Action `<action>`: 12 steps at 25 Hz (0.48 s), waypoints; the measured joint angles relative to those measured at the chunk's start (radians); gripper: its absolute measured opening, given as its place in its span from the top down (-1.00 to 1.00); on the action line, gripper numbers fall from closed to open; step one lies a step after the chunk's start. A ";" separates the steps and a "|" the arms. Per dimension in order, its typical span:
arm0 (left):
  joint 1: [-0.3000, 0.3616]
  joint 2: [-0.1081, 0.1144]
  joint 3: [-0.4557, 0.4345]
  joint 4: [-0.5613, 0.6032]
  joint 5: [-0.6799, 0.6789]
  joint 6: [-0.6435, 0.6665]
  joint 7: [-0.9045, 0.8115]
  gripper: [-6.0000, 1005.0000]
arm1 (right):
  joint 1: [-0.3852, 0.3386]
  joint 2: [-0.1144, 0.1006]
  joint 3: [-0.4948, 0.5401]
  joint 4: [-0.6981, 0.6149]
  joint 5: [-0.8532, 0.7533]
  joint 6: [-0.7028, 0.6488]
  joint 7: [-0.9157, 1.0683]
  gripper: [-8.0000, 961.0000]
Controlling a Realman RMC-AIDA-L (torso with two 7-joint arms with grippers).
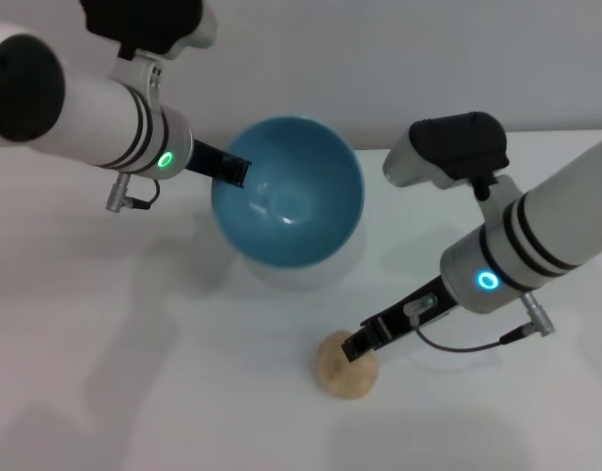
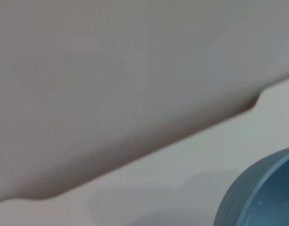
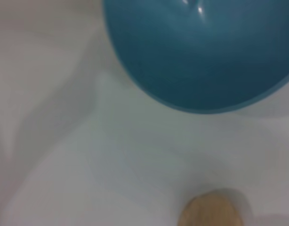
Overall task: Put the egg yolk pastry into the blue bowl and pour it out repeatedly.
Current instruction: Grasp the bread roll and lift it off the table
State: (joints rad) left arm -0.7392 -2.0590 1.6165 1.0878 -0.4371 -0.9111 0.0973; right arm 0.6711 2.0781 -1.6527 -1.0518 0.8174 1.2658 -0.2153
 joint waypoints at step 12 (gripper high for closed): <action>-0.029 -0.004 0.011 0.005 0.034 -0.076 -0.001 0.97 | 0.006 0.003 -0.065 0.082 0.002 -0.109 0.016 0.40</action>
State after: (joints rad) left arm -0.7677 -2.0628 1.6278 1.0926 -0.4036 -0.9868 0.0965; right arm 0.6768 2.0814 -1.7179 -0.9701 0.8197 1.1570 -0.1998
